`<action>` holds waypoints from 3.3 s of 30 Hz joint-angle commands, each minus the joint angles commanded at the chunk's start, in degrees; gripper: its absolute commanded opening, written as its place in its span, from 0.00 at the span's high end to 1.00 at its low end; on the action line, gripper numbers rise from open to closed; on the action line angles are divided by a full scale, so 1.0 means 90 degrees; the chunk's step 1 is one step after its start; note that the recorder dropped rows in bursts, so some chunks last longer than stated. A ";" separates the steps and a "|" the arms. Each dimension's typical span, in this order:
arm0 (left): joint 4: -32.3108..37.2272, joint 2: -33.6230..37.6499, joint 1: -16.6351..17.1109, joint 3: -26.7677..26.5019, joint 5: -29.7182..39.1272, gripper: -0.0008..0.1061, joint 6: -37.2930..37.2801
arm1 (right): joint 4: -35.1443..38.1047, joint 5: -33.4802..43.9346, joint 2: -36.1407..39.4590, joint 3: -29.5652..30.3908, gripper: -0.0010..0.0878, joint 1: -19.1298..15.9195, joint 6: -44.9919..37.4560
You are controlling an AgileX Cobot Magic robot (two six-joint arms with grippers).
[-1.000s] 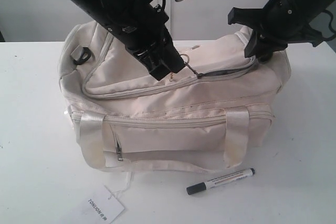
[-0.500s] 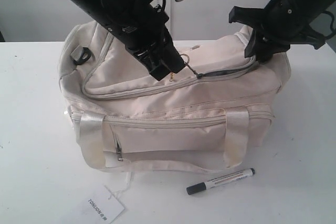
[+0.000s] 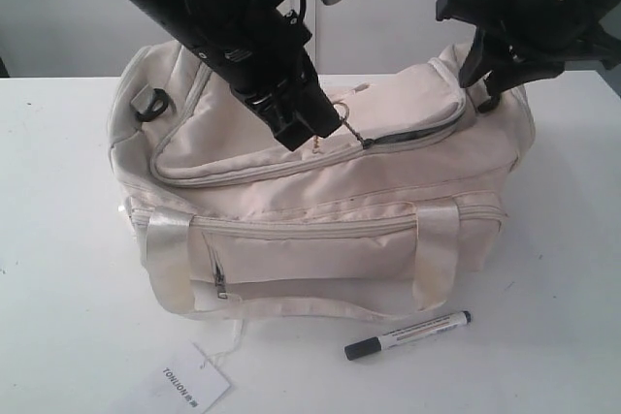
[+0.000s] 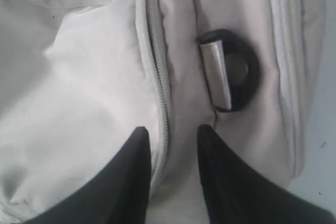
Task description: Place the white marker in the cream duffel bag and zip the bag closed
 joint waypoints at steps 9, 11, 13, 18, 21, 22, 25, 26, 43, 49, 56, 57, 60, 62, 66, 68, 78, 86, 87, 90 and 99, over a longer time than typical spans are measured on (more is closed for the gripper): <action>0.0000 0.0000 0.0000 0.0000 0.0050 0.99 0.0000 | 0.0000 0.0252 -0.0572 0.0011 0.99 0.0000 -0.1120; 0.0000 0.0000 0.0000 0.0000 0.0037 0.99 0.0000 | 0.0000 0.0252 -0.0625 0.0011 0.99 0.0000 -0.1174; 0.0000 0.0000 0.0000 0.0000 0.0037 0.99 0.0000 | 0.0024 0.0252 -0.0653 0.0011 0.99 0.0000 -0.1478; 0.0000 0.0000 0.0000 0.0000 0.0037 0.99 0.0000 | 0.0089 0.0252 -0.0663 0.0023 0.99 0.0000 -0.1848; 0.0000 0.0000 0.0000 0.0000 0.0037 0.99 0.0000 | 0.0152 0.0305 -0.0663 0.0023 0.99 0.0000 -0.2085; 0.0000 0.0000 0.0000 0.0000 0.0037 0.99 0.0000 | 0.0222 0.0323 -0.0663 0.0023 0.99 0.0000 -0.2224; 0.0000 0.0000 0.0000 0.0000 0.0037 0.99 0.0000 | 0.0568 0.0454 -0.0663 0.0023 0.99 0.0000 -0.2964; 0.0000 0.0000 0.0000 0.0000 0.0037 0.99 0.0000 | 0.0691 0.0491 -0.0663 0.0023 0.99 0.0000 -0.3171; 0.0000 0.0000 0.0000 0.0000 -0.0030 0.99 0.0000 | 0.0585 0.1051 -0.0663 0.0926 0.99 0.0450 -0.6605; 0.0000 0.0000 0.0000 0.0000 0.0010 0.99 0.0000 | 0.0465 0.0725 -0.0667 0.1143 0.99 0.0696 -0.7477; 0.0000 0.0000 0.0000 0.0000 0.0088 0.99 0.0000 | 0.0291 0.0072 -0.0667 0.1143 0.99 0.0770 -0.7817; 0.0000 0.0000 0.0000 0.0000 0.0088 0.99 0.0000 | 0.0291 -0.0025 -0.0667 0.1143 0.99 0.0770 -0.7886; 0.0000 0.0000 0.0000 0.0000 0.0088 0.99 0.0000 | 0.0291 -0.0261 -0.0667 0.1143 0.99 0.0770 -0.8161; 0.0000 0.0000 0.0000 0.0000 0.0087 0.99 0.0012 | 0.0314 -0.0372 -0.0667 0.1143 0.96 0.0770 -0.8296; 0.0000 0.0000 0.0000 0.0000 0.0074 0.99 0.0013 | 0.0318 -0.0488 -0.0667 0.1143 0.76 0.0770 -0.8315; 0.0000 0.0000 0.0000 0.0000 0.0056 0.99 0.0013 | 0.0318 -0.0538 -0.0667 0.1143 0.57 0.0770 -0.8488; 0.0000 0.0000 0.0000 0.0000 0.0046 0.99 0.0026 | 0.1016 -0.0260 -0.0423 0.1248 0.41 0.0770 -0.9811; 0.0000 0.0000 0.0000 0.0000 0.0030 0.99 0.0026 | 0.1208 -0.0636 -0.0294 0.1652 0.55 0.0770 -0.9991; 0.0000 0.0000 0.0000 0.0000 0.0030 0.99 0.0026 | 0.1208 -0.0636 -0.0294 0.1652 0.59 0.0770 -0.9977; 0.0000 0.0000 0.0000 0.0000 0.0030 0.99 0.0026 | 0.1208 -0.0636 -0.0294 0.1652 0.68 0.0770 -0.9977; 0.0000 0.0000 0.0000 0.0000 0.0030 0.99 0.0026 | 0.1208 -0.0437 -0.0229 0.1652 0.99 0.0770 -0.9936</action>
